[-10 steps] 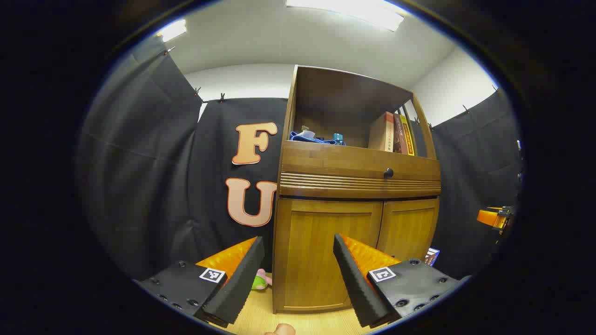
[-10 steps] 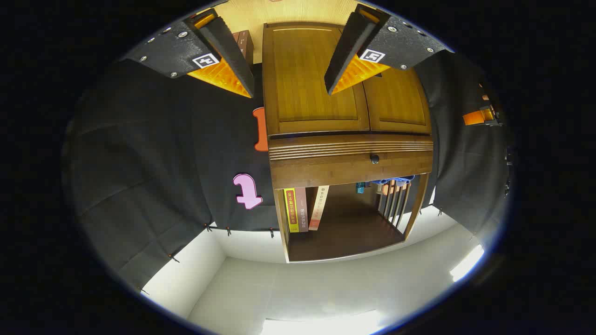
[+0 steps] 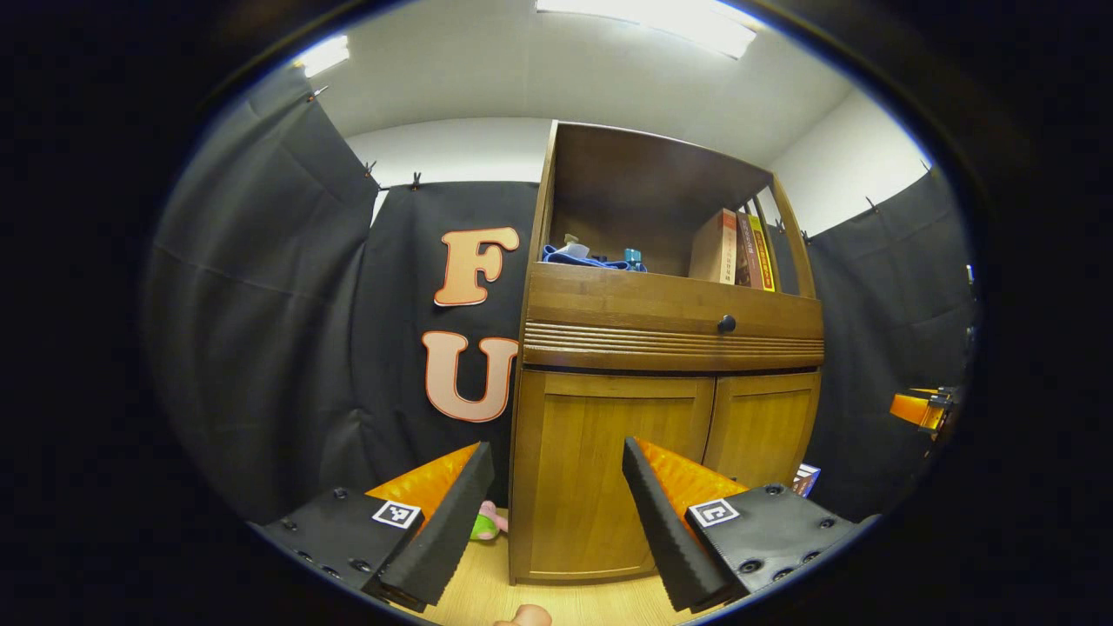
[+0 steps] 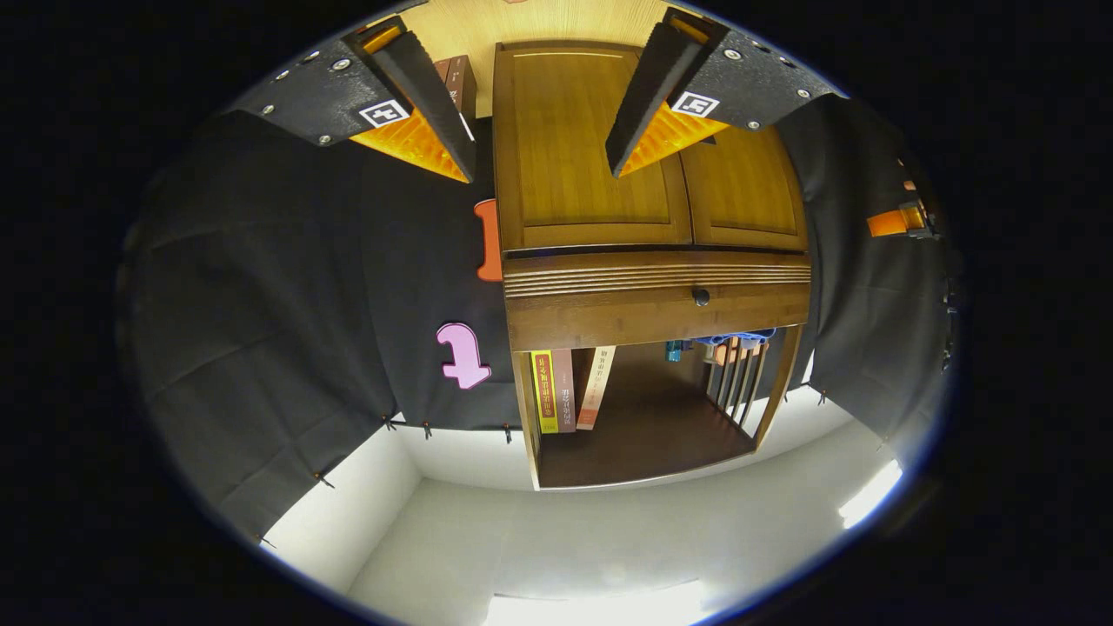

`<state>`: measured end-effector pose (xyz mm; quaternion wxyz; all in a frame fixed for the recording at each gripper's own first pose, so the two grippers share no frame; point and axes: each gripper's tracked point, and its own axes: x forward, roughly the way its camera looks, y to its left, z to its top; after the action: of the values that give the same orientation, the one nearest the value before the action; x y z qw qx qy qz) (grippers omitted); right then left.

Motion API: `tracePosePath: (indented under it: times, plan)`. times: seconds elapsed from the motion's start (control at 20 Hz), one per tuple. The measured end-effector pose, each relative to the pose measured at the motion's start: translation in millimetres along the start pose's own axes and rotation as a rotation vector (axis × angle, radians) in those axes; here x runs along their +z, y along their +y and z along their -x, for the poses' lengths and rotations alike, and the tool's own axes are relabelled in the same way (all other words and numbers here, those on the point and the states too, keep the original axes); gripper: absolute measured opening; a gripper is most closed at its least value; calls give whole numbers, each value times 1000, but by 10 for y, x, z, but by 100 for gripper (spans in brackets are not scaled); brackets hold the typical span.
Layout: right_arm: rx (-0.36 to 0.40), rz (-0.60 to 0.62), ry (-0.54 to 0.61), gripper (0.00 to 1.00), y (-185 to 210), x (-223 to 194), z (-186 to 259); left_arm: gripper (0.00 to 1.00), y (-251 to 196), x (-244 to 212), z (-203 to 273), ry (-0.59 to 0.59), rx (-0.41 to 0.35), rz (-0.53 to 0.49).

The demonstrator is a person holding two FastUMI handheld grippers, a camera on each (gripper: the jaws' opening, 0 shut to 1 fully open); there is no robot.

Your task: Open the right door of the double-door shoe cabinet with the right hand, and open the left door with the left hand.

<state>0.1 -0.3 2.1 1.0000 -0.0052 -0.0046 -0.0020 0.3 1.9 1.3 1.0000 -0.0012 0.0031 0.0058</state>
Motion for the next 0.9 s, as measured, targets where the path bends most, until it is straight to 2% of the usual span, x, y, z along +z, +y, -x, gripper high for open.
tracePosePath:
  times: [0.05,0.2,0.25,0.3,0.45,0.5,0.65,0.7,0.8,0.85,0.9]
  plan:
    - [0,1,0,100,3,-1,-4,94,-8,7,4,-1,1,-3]
    - [-1,6,0,100,1,-10,-4,94,-18,22,21,-6,1,-7]
    - [-1,7,0,94,4,-14,-10,94,-21,30,22,-7,0,-8]
    - [-2,9,-1,100,-2,-15,-10,96,-22,31,26,-8,0,-9]
    - [-4,13,-1,100,2,-18,-9,96,-22,36,23,-7,-4,-8]
    - [-5,14,-1,94,4,-27,-10,96,-20,28,25,-5,-4,-10]
    - [-4,23,0,94,27,-48,-13,96,-20,21,23,-1,-4,-8]
    - [-2,26,0,100,42,-55,-12,96,-14,20,22,-2,-1,-8]
    - [1,32,1,100,72,-74,-13,96,-13,8,17,-1,4,-6]
    - [3,36,1,94,86,-89,-18,96,-11,2,18,2,6,-5]
    - [5,39,2,94,103,-111,-18,96,-5,-2,12,5,7,-5]
